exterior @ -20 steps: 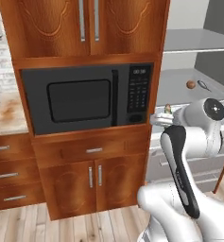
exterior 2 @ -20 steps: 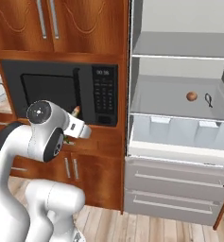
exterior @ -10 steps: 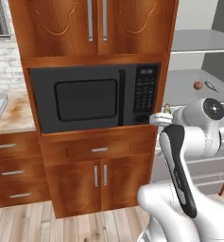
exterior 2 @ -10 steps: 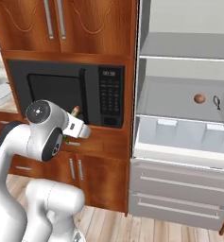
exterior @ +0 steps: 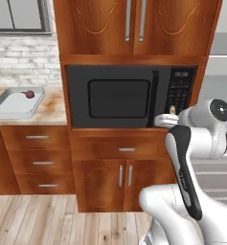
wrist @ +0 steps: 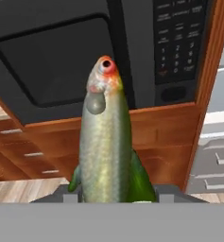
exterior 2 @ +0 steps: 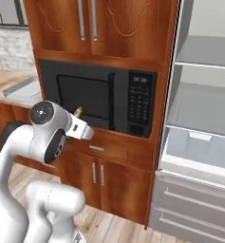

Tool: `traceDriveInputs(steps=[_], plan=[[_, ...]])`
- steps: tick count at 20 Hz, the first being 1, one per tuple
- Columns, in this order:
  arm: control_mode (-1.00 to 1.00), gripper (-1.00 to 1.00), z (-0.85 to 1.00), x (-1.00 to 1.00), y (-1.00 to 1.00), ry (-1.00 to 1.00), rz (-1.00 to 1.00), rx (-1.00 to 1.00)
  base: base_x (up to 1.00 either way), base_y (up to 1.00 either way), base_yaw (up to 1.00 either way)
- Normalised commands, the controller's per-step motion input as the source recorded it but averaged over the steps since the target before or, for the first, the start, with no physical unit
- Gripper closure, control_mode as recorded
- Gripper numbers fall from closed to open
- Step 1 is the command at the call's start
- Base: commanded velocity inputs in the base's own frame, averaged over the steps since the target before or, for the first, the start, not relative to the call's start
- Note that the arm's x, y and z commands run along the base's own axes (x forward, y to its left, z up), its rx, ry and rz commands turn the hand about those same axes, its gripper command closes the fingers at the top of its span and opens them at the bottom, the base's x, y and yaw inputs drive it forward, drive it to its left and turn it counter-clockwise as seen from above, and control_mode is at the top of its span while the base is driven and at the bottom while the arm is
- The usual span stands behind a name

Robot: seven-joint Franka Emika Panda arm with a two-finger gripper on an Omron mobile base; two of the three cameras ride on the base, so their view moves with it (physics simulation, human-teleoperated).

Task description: Place one onion and one fish in each tupperware on the nearby counter, to pack two identical lunches.

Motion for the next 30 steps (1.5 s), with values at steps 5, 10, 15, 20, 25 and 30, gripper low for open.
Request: traceDriveInputs(steps=[5,10,15,20,25,30], plan=[[1.0,1.0,0.0,0.0,0.0,0.0,0.0,0.0,0.01,1.0,0.46],[1.0,1.0,0.0,0.0,0.0,0.0,0.0,0.0,0.24,1.0,0.29],[1.0,1.0,0.0,0.0,0.0,0.0,0.0,0.0,0.45,1.0,0.29],[1.0,1.0,0.0,0.0,0.0,0.0,0.0,0.0,0.69,1.0,0.35],[1.0,1.0,0.0,0.0,0.0,0.0,0.0,0.0,0.8,0.99,0.43],[1.0,1.0,0.0,0.0,0.0,0.0,0.0,0.0,0.99,0.95,0.36]])
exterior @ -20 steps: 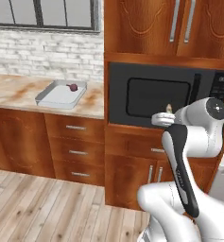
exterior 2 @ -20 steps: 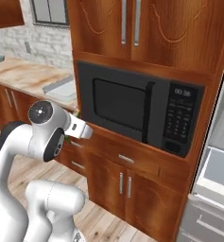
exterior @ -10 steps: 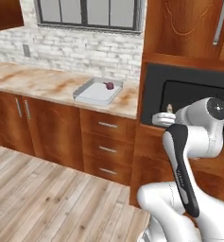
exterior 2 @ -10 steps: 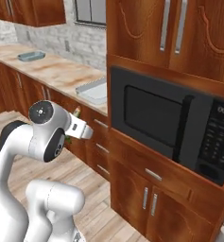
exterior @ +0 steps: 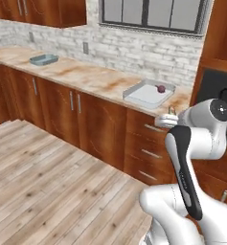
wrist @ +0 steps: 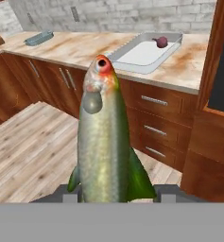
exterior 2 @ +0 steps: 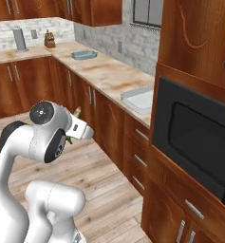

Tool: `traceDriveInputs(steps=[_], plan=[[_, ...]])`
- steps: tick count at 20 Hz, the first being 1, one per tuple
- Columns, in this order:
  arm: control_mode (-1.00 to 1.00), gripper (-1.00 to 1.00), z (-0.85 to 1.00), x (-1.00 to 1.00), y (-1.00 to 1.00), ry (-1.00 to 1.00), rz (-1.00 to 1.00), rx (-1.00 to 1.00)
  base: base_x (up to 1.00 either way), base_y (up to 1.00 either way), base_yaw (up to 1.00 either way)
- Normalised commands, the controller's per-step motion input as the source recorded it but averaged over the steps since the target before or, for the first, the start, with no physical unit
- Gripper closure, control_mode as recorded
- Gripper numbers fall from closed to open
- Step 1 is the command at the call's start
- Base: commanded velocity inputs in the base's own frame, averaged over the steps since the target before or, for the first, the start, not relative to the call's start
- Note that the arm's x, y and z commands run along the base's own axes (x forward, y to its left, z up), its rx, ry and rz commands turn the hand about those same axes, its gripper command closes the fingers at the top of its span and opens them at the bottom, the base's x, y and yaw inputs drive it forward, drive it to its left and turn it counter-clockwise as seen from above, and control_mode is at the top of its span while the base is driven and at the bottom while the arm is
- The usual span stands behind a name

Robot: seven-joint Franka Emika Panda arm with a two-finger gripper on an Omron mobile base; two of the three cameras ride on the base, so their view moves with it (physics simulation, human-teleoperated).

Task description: Place one onion and one fish in each tupperware on the nearby counter, to pack two identical lunches.

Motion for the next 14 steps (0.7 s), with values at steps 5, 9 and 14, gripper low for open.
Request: traceDriveInputs(steps=[5,9,14], plan=[[1.0,1.0,0.0,0.0,0.0,0.0,0.0,0.0,1.0,0.5,0.23],[1.0,1.0,0.0,0.0,0.0,0.0,0.0,0.0,1.0,0.1,0.09],[1.0,1.0,0.0,0.0,0.0,0.0,0.0,0.0,1.0,0.03,0.0]])
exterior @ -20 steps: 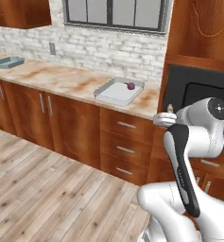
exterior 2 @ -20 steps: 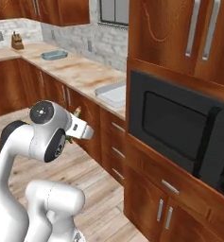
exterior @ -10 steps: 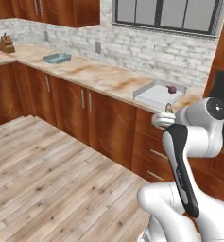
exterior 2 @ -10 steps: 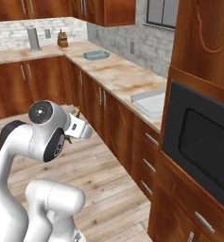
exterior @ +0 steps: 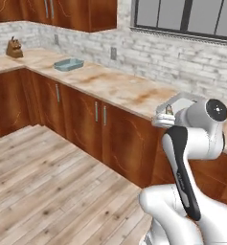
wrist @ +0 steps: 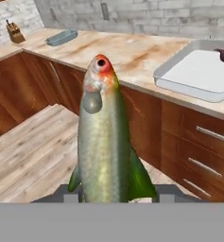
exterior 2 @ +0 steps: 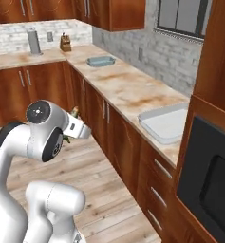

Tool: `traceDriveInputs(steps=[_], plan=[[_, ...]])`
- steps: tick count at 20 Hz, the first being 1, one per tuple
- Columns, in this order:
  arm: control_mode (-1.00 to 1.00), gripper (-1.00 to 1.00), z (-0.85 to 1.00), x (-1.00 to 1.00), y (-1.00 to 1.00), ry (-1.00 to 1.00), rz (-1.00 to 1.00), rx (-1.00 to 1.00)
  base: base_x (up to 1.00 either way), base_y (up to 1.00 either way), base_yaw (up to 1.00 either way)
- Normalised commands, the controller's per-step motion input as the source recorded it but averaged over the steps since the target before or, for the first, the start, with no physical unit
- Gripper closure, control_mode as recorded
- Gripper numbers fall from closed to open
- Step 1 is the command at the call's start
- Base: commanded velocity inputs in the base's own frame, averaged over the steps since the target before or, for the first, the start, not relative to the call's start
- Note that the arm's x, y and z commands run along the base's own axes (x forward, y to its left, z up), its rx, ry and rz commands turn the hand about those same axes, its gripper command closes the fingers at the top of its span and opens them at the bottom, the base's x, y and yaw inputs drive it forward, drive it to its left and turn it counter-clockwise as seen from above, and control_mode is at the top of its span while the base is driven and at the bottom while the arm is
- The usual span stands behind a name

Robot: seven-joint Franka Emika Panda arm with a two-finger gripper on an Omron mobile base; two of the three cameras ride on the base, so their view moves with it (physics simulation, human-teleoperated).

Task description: Place one onion and one fish in each tupperware on the nearby counter, to pack two identical lunches.

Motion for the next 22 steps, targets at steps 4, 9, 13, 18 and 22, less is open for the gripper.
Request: traceDriveInputs(steps=[4,9,13,18,22], plan=[[1.0,1.0,0.0,0.0,0.0,0.0,0.0,0.0,1.0,0.0,-0.13],[1.0,1.0,0.0,0.0,0.0,0.0,0.0,0.0,0.66,0.0,-0.44],[1.0,1.0,0.0,0.0,0.0,0.0,0.0,0.0,0.36,0.0,-0.61],[1.0,1.0,0.0,0.0,0.0,0.0,0.0,0.0,0.65,0.19,-0.7],[1.0,1.0,0.0,0.0,0.0,0.0,0.0,0.0,0.93,0.75,-0.56]])
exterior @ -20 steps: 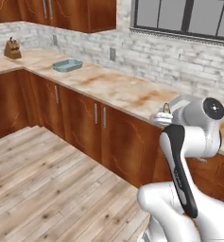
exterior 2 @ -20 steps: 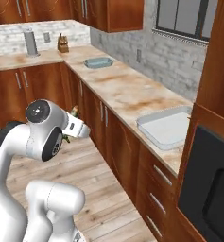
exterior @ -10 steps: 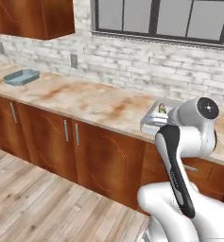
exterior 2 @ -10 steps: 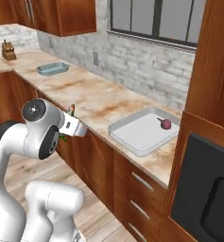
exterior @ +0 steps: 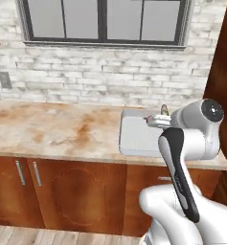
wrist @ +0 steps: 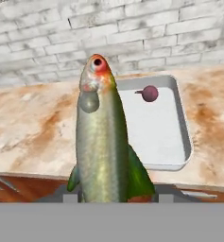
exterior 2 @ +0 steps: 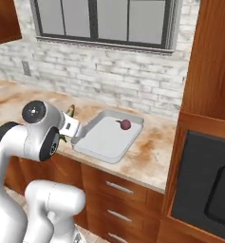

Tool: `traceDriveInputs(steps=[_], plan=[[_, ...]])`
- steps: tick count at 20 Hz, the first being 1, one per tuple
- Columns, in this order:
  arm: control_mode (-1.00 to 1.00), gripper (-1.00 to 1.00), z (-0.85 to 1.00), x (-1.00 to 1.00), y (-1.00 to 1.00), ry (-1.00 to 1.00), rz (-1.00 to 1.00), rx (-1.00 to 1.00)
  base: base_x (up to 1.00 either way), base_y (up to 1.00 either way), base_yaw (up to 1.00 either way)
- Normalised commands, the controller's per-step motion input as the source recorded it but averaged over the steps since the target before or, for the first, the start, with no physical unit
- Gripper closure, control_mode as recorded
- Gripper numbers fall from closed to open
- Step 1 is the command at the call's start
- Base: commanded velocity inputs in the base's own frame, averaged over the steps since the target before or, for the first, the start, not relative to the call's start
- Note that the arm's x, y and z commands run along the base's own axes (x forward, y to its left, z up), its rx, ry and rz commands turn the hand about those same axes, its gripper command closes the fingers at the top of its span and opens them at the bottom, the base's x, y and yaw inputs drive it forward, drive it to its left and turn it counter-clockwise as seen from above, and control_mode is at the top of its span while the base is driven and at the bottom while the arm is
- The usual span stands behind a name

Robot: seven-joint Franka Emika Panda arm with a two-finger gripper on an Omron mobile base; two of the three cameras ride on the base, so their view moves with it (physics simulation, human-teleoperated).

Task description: Place one onion and one fish in each tupperware on the nearby counter, to pack two identical lunches.

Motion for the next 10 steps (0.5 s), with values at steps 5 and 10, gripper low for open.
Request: traceDriveInputs(steps=[5,10], plan=[[1.0,1.0,0.0,0.0,0.0,0.0,0.0,0.0,0.73,0.62,-0.38],[1.0,1.0,0.0,0.0,0.0,0.0,0.0,0.0,0.44,0.02,-0.33]])
